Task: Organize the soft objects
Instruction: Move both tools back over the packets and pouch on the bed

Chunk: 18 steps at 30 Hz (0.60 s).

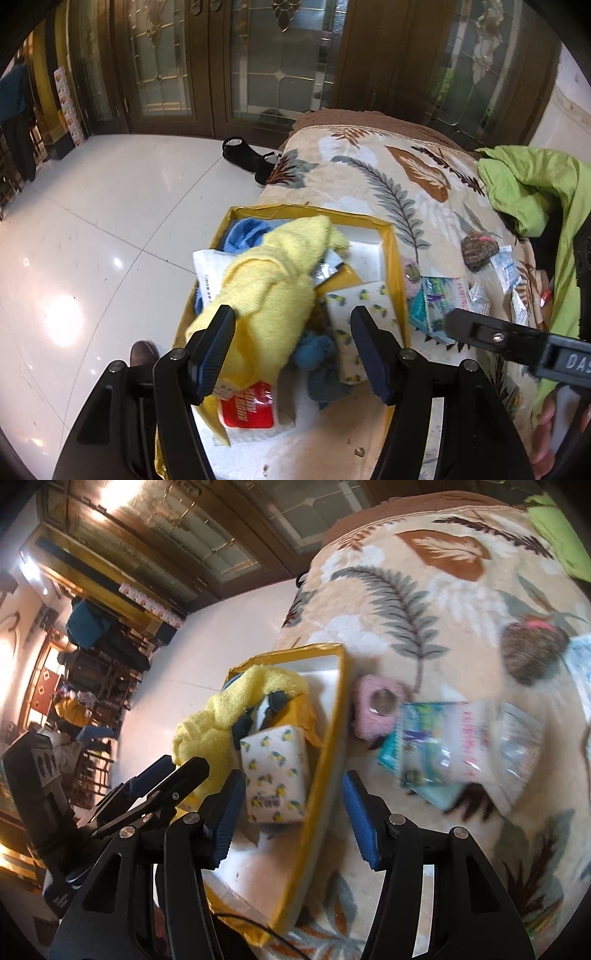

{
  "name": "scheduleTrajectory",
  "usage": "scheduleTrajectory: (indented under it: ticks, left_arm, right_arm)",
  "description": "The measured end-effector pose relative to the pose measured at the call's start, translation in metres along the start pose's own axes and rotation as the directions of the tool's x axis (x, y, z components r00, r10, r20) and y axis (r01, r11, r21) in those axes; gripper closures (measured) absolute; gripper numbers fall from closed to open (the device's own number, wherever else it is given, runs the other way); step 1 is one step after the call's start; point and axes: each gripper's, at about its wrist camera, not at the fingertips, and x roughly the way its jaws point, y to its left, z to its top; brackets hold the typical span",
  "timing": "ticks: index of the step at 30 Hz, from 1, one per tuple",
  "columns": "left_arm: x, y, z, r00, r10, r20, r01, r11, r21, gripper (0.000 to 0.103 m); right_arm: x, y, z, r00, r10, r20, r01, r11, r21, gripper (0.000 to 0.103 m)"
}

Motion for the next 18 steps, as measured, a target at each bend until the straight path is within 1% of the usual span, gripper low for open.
scheduleTrajectory:
  ticks: [6,14,18]
  left_arm:
    - [-0.002,-0.025,-0.005,1.000,-0.024,-0.005,0.024,0.999,0.022,0.038]
    - [-0.008,-0.064,-0.014,0.999,-0.040,-0.006,0.041,0.995,0.086,0.038]
    - [-0.009,-0.085,-0.016,0.999,-0.050,-0.004,0.050,0.992,0.118,0.038]
  right_arm:
    - [-0.033,-0.033,-0.016,0.999,-0.009,0.034,0.007,0.999,0.049,0.048]
    - [-0.076,-0.086,-0.035,0.995,-0.042,0.089,0.028,0.987,0.156,0.048]
    - [-0.091,-0.102,-0.040,0.992,-0.054,0.112,0.032,0.981,0.191,0.048]
